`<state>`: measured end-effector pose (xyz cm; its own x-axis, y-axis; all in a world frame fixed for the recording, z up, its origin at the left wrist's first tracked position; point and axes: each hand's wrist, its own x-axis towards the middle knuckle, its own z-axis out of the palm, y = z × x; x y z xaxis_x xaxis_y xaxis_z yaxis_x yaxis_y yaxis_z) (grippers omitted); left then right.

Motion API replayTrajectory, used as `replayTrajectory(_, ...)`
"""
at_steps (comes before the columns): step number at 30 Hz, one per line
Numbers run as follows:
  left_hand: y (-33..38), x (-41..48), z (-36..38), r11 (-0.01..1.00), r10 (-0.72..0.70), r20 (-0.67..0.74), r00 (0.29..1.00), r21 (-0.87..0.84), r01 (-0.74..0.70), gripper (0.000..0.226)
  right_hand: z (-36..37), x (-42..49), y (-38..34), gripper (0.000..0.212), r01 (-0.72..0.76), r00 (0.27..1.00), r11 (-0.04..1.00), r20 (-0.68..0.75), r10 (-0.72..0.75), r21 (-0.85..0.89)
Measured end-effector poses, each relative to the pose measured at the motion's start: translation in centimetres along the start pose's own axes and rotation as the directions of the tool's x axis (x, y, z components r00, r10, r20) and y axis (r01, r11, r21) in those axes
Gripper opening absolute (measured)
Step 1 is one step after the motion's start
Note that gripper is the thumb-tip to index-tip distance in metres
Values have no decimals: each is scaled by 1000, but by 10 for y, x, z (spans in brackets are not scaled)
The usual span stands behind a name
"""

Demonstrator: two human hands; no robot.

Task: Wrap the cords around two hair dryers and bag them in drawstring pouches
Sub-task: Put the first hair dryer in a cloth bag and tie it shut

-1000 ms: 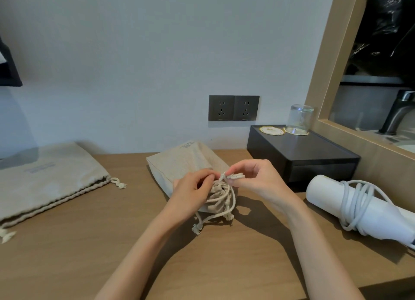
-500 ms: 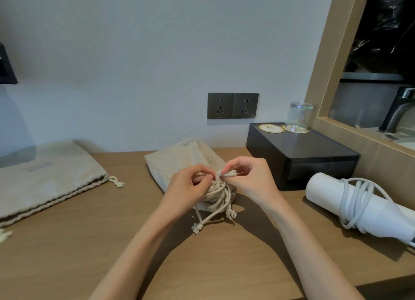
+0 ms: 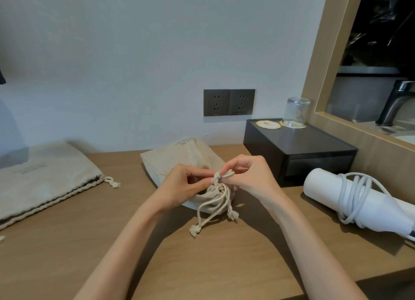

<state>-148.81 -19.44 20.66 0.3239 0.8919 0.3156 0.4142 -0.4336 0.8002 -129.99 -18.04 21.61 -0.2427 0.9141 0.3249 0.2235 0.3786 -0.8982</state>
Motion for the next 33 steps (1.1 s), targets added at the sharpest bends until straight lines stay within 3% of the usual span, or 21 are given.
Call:
replayTrajectory(8, 2, -3, 1, 1000, 19, -59, 998, -14, -20, 15, -2, 0, -2, 11, -46, 997, 993, 74, 38, 111)
replayTrajectory(14, 9, -7, 6, 999, -48, -229, 972, -27, 43, 18, -4, -1, -3, 15, -18, 993, 992, 118, 3, 127)
replayTrajectory(16, 8, -9, 6, 994, 2, -320, 947, 101, 32, 17, -4, -1, -3, 17, -9, 995, 990, 97, -5, 140)
replayTrajectory(18, 7, -13, 2, 940, 113, -403, 908, 339, 34, 12, -4, -1, -2, 16, -5, 998, 989, 65, -5, 147)
replayTrajectory(21, 3, -19, -7, 732, 278, -457, 845, 670, 121, 12, -4, 1, 1, 16, 4, 999, 991, 32, -8, 137)
replayTrajectory(24, -1, -19, -8, 666, 271, -474, 838, 721, 192, 19, -4, 3, 3, 13, -11, 1000, 986, -4, 12, 165)
replayTrajectory(26, 1, -17, -3, 808, 157, -507, 848, 559, 185, 22, -4, 4, 4, 10, -31, 999, 980, -7, 33, 194)
replayTrajectory(28, 7, -15, 1, 985, -19, -528, 849, 138, 108, 16, -2, 5, 5, 12, -73, 997, 971, 25, 69, 227)
replayTrajectory(30, 17, -15, 1, 969, -171, -465, 869, -240, 63, 8, 0, 6, 4, 18, -114, 993, 939, 67, 97, 324)
replayTrajectory(33, 16, -11, 1, 905, -258, -232, 938, -398, 150, 15, -1, 8, 3, 20, -187, 982, 816, 113, 149, 547)
